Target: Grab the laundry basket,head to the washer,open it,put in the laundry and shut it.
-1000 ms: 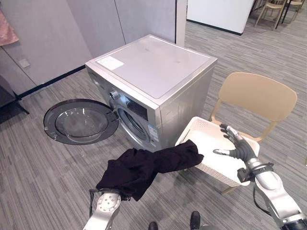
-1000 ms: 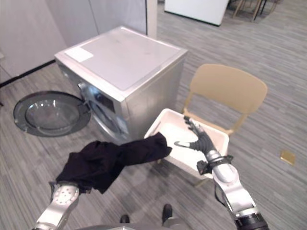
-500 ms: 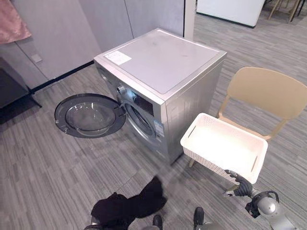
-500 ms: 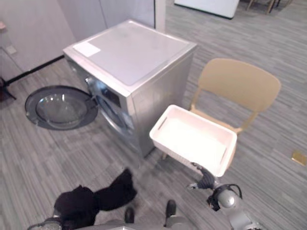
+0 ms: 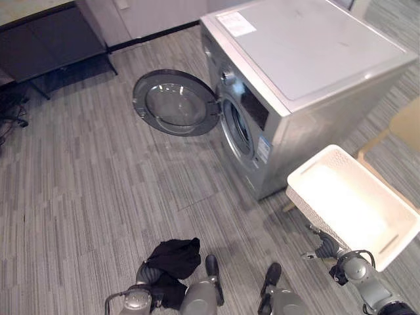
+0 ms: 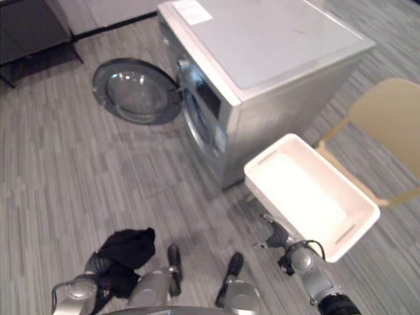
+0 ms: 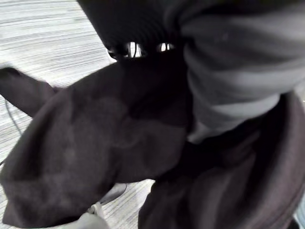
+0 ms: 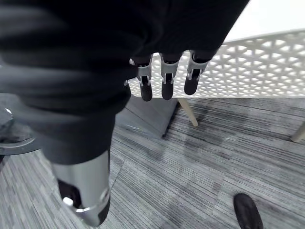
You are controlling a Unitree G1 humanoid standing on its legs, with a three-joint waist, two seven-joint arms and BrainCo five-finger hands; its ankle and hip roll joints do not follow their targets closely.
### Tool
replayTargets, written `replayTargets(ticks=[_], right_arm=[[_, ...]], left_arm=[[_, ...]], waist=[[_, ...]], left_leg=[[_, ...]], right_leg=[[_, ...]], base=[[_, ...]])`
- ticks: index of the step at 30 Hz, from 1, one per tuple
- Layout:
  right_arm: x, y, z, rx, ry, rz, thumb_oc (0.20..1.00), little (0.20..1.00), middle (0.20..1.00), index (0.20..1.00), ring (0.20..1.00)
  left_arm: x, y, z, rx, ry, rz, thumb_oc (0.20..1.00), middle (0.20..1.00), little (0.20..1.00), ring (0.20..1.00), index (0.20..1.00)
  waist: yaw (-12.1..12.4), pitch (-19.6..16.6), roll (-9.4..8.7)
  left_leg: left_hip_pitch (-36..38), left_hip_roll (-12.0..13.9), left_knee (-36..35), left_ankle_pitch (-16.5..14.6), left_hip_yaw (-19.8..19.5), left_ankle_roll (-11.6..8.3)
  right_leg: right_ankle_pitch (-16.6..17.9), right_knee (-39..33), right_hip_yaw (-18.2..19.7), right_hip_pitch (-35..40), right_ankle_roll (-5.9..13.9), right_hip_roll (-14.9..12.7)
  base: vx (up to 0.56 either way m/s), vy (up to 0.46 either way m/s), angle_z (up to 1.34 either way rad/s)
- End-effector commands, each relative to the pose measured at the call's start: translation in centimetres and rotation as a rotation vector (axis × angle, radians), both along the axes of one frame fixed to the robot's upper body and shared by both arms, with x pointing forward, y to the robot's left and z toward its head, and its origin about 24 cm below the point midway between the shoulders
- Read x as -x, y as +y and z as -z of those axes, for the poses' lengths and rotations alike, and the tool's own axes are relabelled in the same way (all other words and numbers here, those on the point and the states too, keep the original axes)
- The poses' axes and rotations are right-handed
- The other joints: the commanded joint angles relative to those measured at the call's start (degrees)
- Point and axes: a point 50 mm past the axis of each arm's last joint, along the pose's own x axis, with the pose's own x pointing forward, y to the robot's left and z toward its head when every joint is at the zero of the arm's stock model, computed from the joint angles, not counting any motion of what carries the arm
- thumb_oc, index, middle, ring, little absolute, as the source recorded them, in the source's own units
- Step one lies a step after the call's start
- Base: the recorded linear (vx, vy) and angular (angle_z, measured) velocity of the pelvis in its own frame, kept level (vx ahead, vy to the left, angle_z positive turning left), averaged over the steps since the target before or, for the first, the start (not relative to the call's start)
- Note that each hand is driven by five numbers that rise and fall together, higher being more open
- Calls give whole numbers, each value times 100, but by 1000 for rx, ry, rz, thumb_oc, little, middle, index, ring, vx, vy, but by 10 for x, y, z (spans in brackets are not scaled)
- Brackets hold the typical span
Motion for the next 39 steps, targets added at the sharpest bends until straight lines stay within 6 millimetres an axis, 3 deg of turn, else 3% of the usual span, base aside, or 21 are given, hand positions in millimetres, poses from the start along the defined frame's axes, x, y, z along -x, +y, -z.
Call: replayTargets(ticks=[1,3,7,10,11,12,13,14,16,19,22,23,26,28,29,30,31,34,36,37,39], right_arm=[[2,4,3,36,-11,-13,1000,1000,1000,1000,1000],[3,4,6,34,-2,-8,1000,1000,1000,1000,1000],[2,15,13,24,10,-12,1000,1000,1000,1000,1000],[-3,23,11,5,0,-30,1000,1000,1000,1000,1000],[-7,31,9,-10,-16,-41,1000,1000,1000,1000,1000],[-9,34,8,-20,-26,-45,1000,1000,1000,1000,1000],[-10,37,7,-28,-36,-52,1000,1000,1000,1000,1000],[-10,37,6,-28,-37,-53,1000,1000,1000,1000,1000],[-11,38,6,-35,-40,-49,1000,1000,1000,1000,1000],[-13,36,6,-30,-46,-40,1000,1000,1000,1000,1000],[-10,31,9,-13,-21,-27,1000,1000,1000,1000,1000],[-8,30,11,-12,-14,-28,1000,1000,1000,1000,1000],[1,25,15,-4,13,-13,1000,1000,1000,1000,1000],[5,14,15,23,11,21,1000,1000,1000,1000,1000],[5,14,15,23,11,21,1000,1000,1000,1000,1000],[5,9,15,33,9,42,1000,1000,1000,1000,1000],[5,7,15,34,9,48,1000,1000,1000,1000,1000],[7,4,17,41,24,60,1000,1000,1000,1000,1000],[7,3,18,39,25,63,1000,1000,1000,1000,1000],[7,3,18,39,25,62,1000,1000,1000,1000,1000],[4,7,21,27,25,59,1000,1000,1000,1000,1000]], left_arm=[[-12,24,-20,-86,-80,19,200,200,200,200,200],[-12,23,-20,-82,-79,23,200,200,200,200,200],[-12,25,-21,-90,-79,19,200,200,200,200,200],[-17,29,-26,-107,-92,24,200,200,200,200,200],[-22,33,-30,-131,-106,24,200,200,200,200,200],[-24,33,-31,-135,-115,23,200,200,200,200,200],[-25,33,-32,-139,-123,21,200,200,200,200,200],[-26,33,-31,-138,-123,20,200,200,200,200,200],[-28,31,-31,-137,-128,15,200,200,200,200,200],[-29,28,-29,-135,-124,20,200,200,200,200,200],[-28,21,-24,-128,-99,20,200,200,200,200,200],[-28,19,-24,-122,-107,33,200,200,200,200,200],[-24,10,-20,-101,-89,78,200,200,200,200,200],[-27,3,-20,-88,-91,112,200,200,200,200,200],[-27,3,-20,-88,-91,112,200,200,200,200,200],[-32,-3,-20,-77,-102,126,200,200,200,200,200],[-36,-5,-21,-77,-109,135,200,200,200,200,200],[-38,-5,-23,-88,-110,159,200,200,200,200,200],[-40,-2,-26,-105,-122,171,200,200,200,200,200],[-40,-2,-26,-106,-122,171,200,200,200,200,200],[-41,-1,-28,-103,-137,155,200,200,200,200,200]], waist=[[-43,-435,-140],[-54,-474,-115],[34,-517,-283],[30,-408,-355],[-27,-266,-380],[-50,-197,-362],[-118,-103,-312],[-114,-101,-312],[-225,16,-253],[-288,81,-221],[-324,111,-249],[-340,74,-203],[-449,-93,-188],[-548,-139,-209],[-548,-137,-200],[-528,-104,-235],[-512,-93,-262],[-472,-125,-394],[-428,-135,-457],[-427,-138,-466],[-165,-114,-443]], left_leg=[[-161,266,-346,539,503,-198],[-149,287,-345,598,522,-210],[-171,-83,89,94,354,92],[-83,-306,210,-170,261,307],[8,-465,310,-379,145,472],[69,-529,335,-459,78,550],[256,-633,255,-551,-55,608],[261,-634,251,-556,-49,607],[485,-761,150,-667,-265,644],[632,-822,88,-780,-403,648],[854,-968,107,-968,-566,612],[896,-947,139,-1063,-624,590],[1071,-943,475,-1345,-734,463],[733,-551,1683,-1151,-474,130],[714,-530,1722,-1166,-479,117],[402,-323,2417,-771,-521,-47],[217,-265,2496,-757,-532,-42],[-94,-193,1921,-938,-547,73],[-328,-197,1208,-426,-741,46],[-313,-207,1176,-406,-736,46],[-691,-164,-49,541,-2117,-218]], right_leg=[[-1287,760,-72,123,432,-90],[-1319,781,-140,215,469,-104],[-1199,1491,15,312,627,-684],[-896,2291,354,-23,659,-968],[-666,2963,851,-433,667,-978],[-693,3202,1114,-678,626,-888],[-930,3374,1473,-1093,525,-532],[-944,3391,1482,-1102,522,-533],[-1091,3023,1633,-1526,462,-173],[-966,2703,1654,-1872,485,-36],[-506,1803,1237,-2214,598,-94],[-595,1715,1024,-2131,628,-132],[-675,1701,1060,-1863,478,-77],[-820,1470,948,-1444,269,56],[-819,1459,941,-1438,258,73],[-985,1312,1013,-1162,85,240],[-1038,1230,1050,-1050,54,280],[-1114,1050,1197,-824,113,265],[-1050,964,1317,-754,127,289],[-1048,959,1320,-754,127,283],[-1174,905,1967,-472,177,555]], base=[[335,306,84],[323,257,80],[344,290,37],[207,246,11],[221,227,12],[383,301,3],[232,148,20],[323,120,17],[242,41,25],[233,-14,18],[362,-111,25],[358,-135,36],[421,-201,40],[317,-238,83],[237,-197,66],[227,-157,21],[291,-163,-21],[180,-3,-69],[180,69,-27],[310,148,-56],[473,259,-106]])
